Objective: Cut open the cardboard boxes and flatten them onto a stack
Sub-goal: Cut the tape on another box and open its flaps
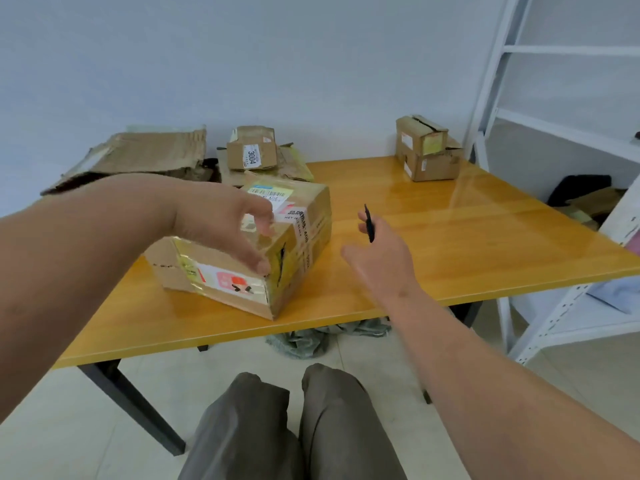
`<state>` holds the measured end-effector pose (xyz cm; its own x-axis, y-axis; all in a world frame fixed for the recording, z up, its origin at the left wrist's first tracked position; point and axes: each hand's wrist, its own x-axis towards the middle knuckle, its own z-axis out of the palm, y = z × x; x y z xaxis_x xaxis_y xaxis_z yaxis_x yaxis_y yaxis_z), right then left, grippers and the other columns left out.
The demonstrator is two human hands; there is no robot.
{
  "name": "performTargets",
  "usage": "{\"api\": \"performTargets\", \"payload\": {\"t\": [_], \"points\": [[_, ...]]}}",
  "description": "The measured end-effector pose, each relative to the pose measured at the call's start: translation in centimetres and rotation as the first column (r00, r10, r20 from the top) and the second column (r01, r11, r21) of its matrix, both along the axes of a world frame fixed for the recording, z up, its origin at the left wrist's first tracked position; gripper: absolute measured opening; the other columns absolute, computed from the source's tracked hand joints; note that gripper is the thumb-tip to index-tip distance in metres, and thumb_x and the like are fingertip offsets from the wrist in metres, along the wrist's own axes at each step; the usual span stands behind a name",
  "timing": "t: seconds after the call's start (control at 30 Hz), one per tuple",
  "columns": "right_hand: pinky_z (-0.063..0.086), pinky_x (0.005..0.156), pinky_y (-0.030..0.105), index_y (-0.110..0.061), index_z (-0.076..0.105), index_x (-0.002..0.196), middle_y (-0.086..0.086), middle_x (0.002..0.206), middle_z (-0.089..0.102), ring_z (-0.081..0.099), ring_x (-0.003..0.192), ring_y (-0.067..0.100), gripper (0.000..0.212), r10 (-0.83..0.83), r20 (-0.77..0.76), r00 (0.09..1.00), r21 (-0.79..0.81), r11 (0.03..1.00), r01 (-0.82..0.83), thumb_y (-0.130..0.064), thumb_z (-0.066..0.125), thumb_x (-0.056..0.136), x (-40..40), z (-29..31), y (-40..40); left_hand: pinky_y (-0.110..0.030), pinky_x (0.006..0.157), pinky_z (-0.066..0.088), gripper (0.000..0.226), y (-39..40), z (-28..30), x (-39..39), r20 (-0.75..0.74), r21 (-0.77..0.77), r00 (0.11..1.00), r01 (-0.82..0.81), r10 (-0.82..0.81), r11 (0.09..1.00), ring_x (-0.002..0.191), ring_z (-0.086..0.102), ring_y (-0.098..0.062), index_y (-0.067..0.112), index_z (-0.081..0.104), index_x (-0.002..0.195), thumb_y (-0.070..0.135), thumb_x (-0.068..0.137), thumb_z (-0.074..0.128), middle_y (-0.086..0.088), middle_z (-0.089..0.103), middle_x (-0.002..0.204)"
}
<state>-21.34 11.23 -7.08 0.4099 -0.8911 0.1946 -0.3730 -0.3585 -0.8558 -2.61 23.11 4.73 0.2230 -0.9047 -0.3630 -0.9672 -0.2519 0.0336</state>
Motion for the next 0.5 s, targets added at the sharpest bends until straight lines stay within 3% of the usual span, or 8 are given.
{"api": "performTargets", "payload": {"t": [0.1,0.17,0.23,0.33,0.43,0.5], "points": [[0.039,0.078,0.029,-0.027,0.043,0.142,-0.012,0.109,0.049,0.049,0.101,0.012,0.059,0.033,-0.040,0.999,-0.035,0.999,-0.034,-0.017,0.059,0.086,1.2,0.9,-1.0,-0.038,0.093,0.050,0.099,0.6,-2.3,-0.8,0.201,-0.096,0.979,0.066,-0.046,0.993,0.112,0.054,-0.016,0.035,0.026,0.143,0.056,0.064,0.083,0.008,0.048,0.137],[0.039,0.079,0.028,-0.030,0.035,0.148,-0.009,0.115,0.050,0.047,0.103,0.011,0.066,0.078,-0.082,0.994,-0.024,0.996,-0.080,-0.017,0.058,0.088,2.2,1.4,-1.6,-0.036,0.089,0.052,0.106,0.8,-3.6,-1.7,0.317,-0.161,0.943,0.153,-0.096,0.975,0.116,0.052,-0.018,0.050,0.006,0.146,0.060,0.068,0.078,0.007,0.044,0.139],[0.042,0.087,0.031,-0.033,0.026,0.152,-0.005,0.136,0.050,0.049,0.116,0.016,0.073,0.115,-0.111,0.987,0.031,0.993,-0.113,-0.019,0.059,0.088,3.3,1.9,-2.3,-0.036,0.090,0.050,0.105,0.7,-4.7,-2.0,0.408,-0.162,0.902,0.225,-0.143,0.961,0.127,0.044,-0.022,0.058,-0.006,0.144,0.069,0.071,0.069,0.002,0.034,0.146],[0.046,0.097,0.039,-0.038,0.032,0.148,-0.004,0.139,0.052,0.051,0.120,0.024,0.072,0.132,-0.105,0.986,0.095,0.988,-0.123,-0.017,0.057,0.084,4.9,2.3,-2.8,-0.040,0.096,0.049,0.094,0.8,-5.9,-2.3,0.384,-0.212,0.918,0.195,-0.102,0.958,0.138,0.034,-0.025,0.053,0.001,0.148,0.066,0.078,0.063,0.000,0.019,0.157],[0.046,0.075,0.034,-0.038,0.042,0.140,-0.001,0.122,0.060,0.055,0.101,0.025,0.064,0.123,-0.067,0.990,0.140,0.984,-0.113,-0.015,0.053,0.081,5.7,2.4,-3.3,-0.047,0.117,0.028,0.088,1.3,-5.8,-1.7,0.331,-0.214,0.934,0.216,-0.137,0.953,0.149,0.014,-0.025,0.053,0.001,0.149,0.059,0.084,0.061,0.004,0.004,0.164],[0.042,0.063,0.030,-0.036,0.045,0.135,-0.002,0.110,0.060,0.054,0.088,0.021,0.060,0.130,-0.062,0.990,0.153,0.981,-0.119,-0.012,0.050,0.081,5.7,2.3,-3.5,-0.045,0.120,0.013,0.088,2.0,-5.0,-0.4,0.266,-0.169,0.951,0.207,-0.158,0.963,0.151,0.003,-0.019,0.055,0.001,0.149,0.051,0.087,0.063,0.011,-0.005,0.164]]}}
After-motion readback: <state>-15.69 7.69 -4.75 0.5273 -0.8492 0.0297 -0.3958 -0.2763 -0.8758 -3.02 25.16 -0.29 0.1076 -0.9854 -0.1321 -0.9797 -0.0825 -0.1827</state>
